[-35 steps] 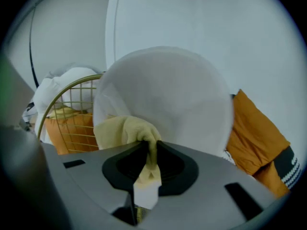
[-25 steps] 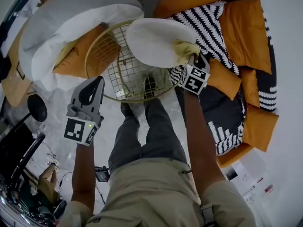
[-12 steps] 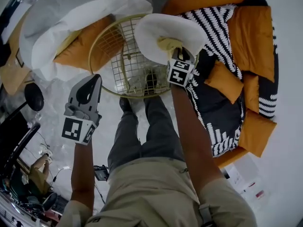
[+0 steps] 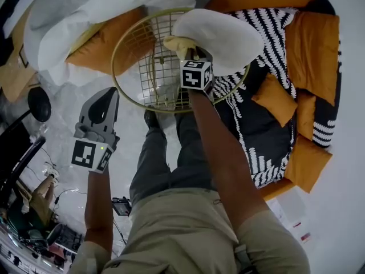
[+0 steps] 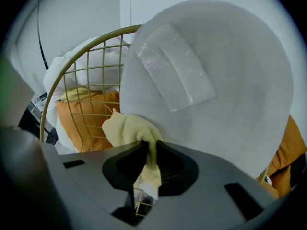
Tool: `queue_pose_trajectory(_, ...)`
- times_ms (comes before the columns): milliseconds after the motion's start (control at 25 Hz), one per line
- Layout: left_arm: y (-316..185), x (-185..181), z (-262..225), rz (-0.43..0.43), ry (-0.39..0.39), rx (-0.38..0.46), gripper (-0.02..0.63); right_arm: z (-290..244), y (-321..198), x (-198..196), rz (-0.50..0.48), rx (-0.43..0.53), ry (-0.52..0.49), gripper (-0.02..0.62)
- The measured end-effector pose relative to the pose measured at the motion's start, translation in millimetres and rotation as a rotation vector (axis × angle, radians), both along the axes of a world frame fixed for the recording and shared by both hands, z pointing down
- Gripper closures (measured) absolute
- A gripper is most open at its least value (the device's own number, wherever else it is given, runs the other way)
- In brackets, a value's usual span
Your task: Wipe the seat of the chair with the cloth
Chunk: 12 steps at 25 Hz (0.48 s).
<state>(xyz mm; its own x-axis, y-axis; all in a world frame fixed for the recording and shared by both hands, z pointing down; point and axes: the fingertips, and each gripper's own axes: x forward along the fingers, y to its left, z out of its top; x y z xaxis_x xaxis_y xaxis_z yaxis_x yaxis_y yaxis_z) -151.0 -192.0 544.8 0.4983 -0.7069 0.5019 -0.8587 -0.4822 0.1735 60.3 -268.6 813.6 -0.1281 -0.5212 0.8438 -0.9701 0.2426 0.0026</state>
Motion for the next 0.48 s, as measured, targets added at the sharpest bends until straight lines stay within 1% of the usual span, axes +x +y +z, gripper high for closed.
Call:
queue_pose_trajectory(80,-4,5,-1,0.008,0.004,0.004,0.591,-1,4,21,0.023,0.003,0.024,0.527)
queue_pose_trajectory(160,-8,13,-3,0.023,0.010,0.011,0.591,-5,10,54,0.070,0.005,0.057,0.526)
queue_pose_trajectory(360,-22,34,-12,0.061,0.021,0.032,0.591,-34,41,160,0.241,0.043,0.161,0.526)
queue_pose_trajectory(440,-25,42,-13,0.077,0.021,0.032,0.591,-47,54,191,0.301,0.060,0.184,0.528)
queue_pose_trajectory(480,-26,46,-13,0.085,0.019,0.031,0.591,-51,60,200,0.316,0.064,0.187,0.528)
